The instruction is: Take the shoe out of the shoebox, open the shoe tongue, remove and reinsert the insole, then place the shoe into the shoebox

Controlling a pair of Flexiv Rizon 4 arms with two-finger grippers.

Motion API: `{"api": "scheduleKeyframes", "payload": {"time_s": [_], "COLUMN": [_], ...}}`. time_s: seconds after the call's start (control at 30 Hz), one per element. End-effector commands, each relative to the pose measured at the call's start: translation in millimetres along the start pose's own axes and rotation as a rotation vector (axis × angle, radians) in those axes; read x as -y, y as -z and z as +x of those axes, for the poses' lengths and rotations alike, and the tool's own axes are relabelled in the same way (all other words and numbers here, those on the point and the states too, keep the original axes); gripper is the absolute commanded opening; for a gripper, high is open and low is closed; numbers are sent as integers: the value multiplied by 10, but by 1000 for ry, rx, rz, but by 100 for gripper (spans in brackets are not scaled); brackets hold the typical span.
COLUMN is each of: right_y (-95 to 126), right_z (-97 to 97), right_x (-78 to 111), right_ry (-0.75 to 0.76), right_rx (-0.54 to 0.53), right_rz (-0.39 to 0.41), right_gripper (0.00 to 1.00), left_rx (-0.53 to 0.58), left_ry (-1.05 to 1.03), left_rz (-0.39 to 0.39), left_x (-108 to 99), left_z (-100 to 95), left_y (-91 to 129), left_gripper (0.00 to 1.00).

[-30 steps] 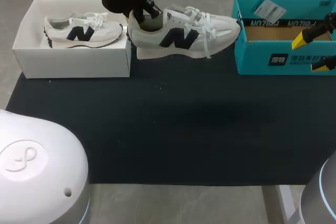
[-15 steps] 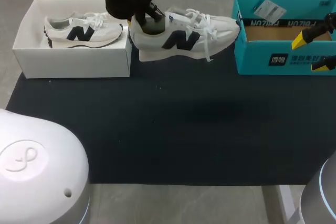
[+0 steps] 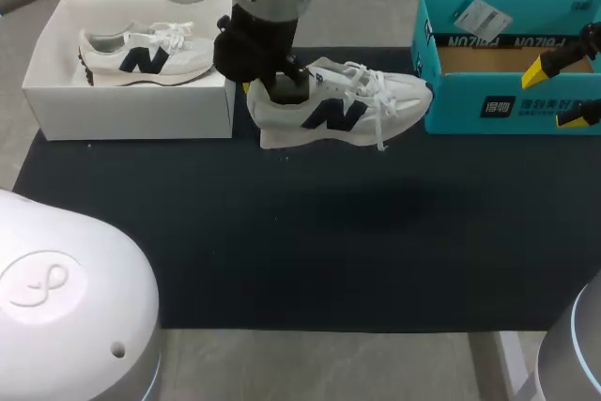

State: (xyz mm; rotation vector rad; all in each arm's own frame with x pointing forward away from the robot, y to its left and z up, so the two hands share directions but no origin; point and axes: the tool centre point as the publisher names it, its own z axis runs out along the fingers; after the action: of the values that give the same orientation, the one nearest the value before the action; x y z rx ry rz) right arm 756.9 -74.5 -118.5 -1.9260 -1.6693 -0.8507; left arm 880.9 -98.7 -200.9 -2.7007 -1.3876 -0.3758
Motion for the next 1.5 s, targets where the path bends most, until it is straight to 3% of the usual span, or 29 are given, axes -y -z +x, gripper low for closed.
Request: {"api": "scheduleKeyframes", "payload": {"time_s": [0.03, 0.27, 0.73, 1.1, 1.5], "right_y": [-7, -7, -7, -7, -7], "right_z": [0, 0, 0, 0, 0], "right_x": [2, 2, 2, 2, 2], "right_ry": [-2, -2, -2, -2, -2], "right_rx": [2, 2, 2, 2, 2], "right_rz": [-1, -1, -1, -1, -1], "right_gripper": [100, 100, 100, 100, 100], "left_rx": [-8, 24, 25, 8, 22], "left_ry": [-9, -69, -90, -88, -126], "left_rz": [3, -20, 20, 1, 0], "left_x": [7, 152, 381, 339, 316], "left_z": [-137, -368, -724, -931, -1117], "left_y": [-198, -405, -851, -1191, -1402], "left_gripper": [0, 0, 0, 0, 0]}}
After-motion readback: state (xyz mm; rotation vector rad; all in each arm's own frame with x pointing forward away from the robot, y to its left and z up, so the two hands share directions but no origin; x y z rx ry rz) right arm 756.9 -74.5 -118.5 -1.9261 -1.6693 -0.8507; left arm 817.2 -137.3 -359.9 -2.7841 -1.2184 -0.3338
